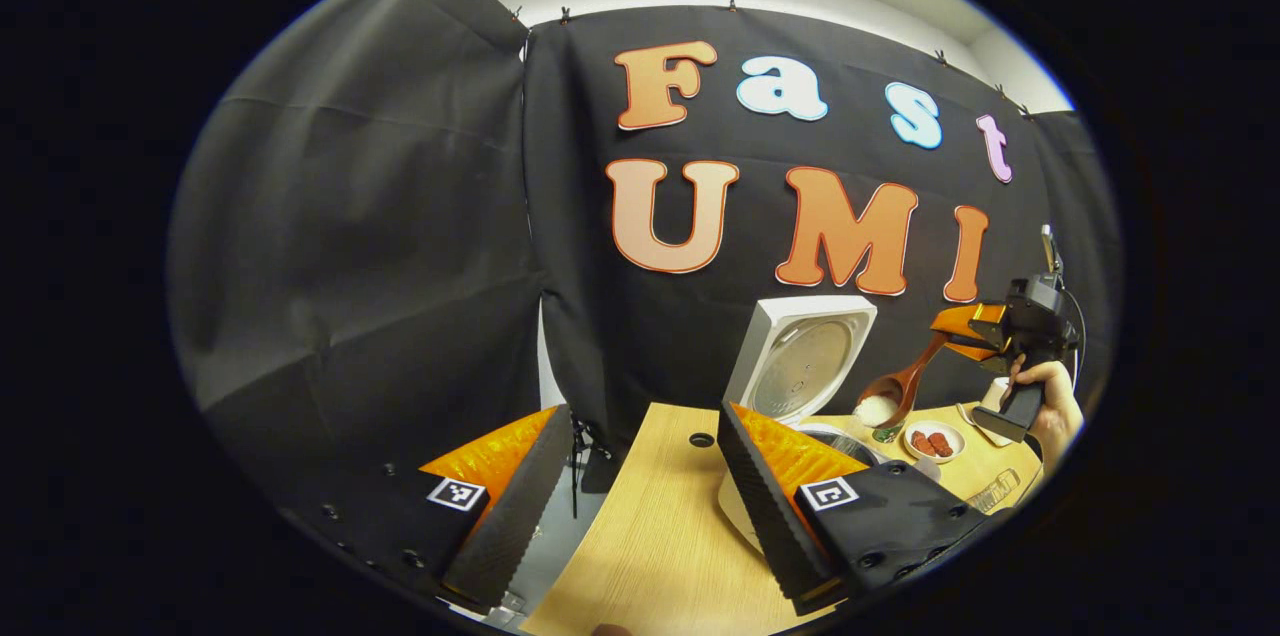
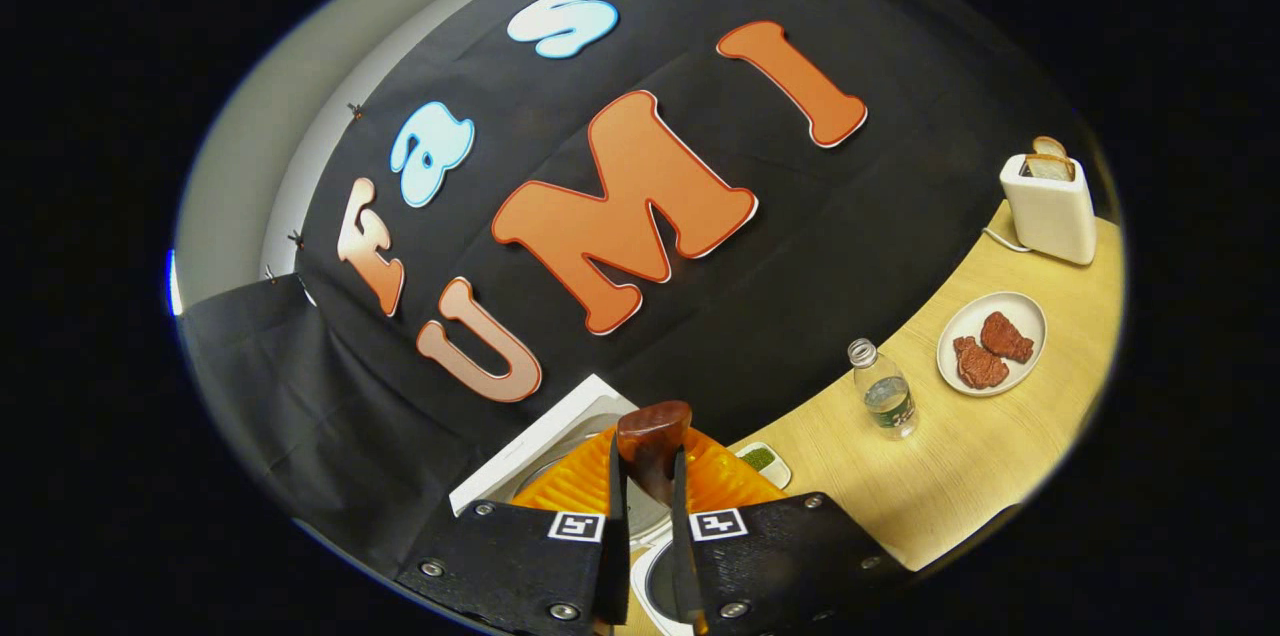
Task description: Close the left gripper, press the button to open the rice cooker; take a wooden spoon from the chopstick holder with the right hand, scoop a spoonful of rice and pour it into the rice cooker, then put the wooden spoon back into the chopstick holder.
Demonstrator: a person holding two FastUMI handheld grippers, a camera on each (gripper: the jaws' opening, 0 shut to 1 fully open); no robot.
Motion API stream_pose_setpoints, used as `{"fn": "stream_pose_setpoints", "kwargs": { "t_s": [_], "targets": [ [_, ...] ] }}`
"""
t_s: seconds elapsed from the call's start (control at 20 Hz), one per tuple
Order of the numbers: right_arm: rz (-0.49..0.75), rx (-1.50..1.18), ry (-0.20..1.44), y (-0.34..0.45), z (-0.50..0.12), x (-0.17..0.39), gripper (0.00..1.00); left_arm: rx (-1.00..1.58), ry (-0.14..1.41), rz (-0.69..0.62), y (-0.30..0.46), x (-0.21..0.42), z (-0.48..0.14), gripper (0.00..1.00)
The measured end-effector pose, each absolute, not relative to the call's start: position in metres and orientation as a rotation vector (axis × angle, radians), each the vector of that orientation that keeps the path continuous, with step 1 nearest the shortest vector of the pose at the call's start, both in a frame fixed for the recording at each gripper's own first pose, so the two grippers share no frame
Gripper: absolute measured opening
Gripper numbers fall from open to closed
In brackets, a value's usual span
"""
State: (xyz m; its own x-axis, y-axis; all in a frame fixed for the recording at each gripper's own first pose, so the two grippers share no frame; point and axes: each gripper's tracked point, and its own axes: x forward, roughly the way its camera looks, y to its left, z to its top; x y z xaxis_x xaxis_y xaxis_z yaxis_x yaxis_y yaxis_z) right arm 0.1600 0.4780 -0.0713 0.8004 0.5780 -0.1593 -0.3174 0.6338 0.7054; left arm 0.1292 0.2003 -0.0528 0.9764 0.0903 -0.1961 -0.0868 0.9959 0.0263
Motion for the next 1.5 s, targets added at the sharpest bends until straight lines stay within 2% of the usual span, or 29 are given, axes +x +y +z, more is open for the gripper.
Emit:
{"fn": "stream_pose_setpoints", "kwargs": {
  "t_s": [0.05, 0.15, 0.75, 1.5],
  "targets": [
    [0.533, 0.710, 0.394, 0.480, -0.071, 0.160, 0.17, 0.018, 0.199, 0.089, 0.200, 0.129, -0.053, 1.00],
    [0.544, 0.691, 0.390, 0.483, -0.070, 0.158, 0.17, 0.020, 0.196, 0.087, 0.199, 0.130, -0.049, 0.97],
    [0.610, 0.507, 0.333, 0.494, -0.071, 0.146, 0.17, 0.022, 0.185, 0.092, 0.194, 0.129, -0.047, 0.97],
    [0.780, 0.195, 0.187, 0.530, -0.063, 0.111, 0.17, 0.031, 0.186, 0.110, 0.193, 0.120, -0.048, 0.99]
  ]
}}
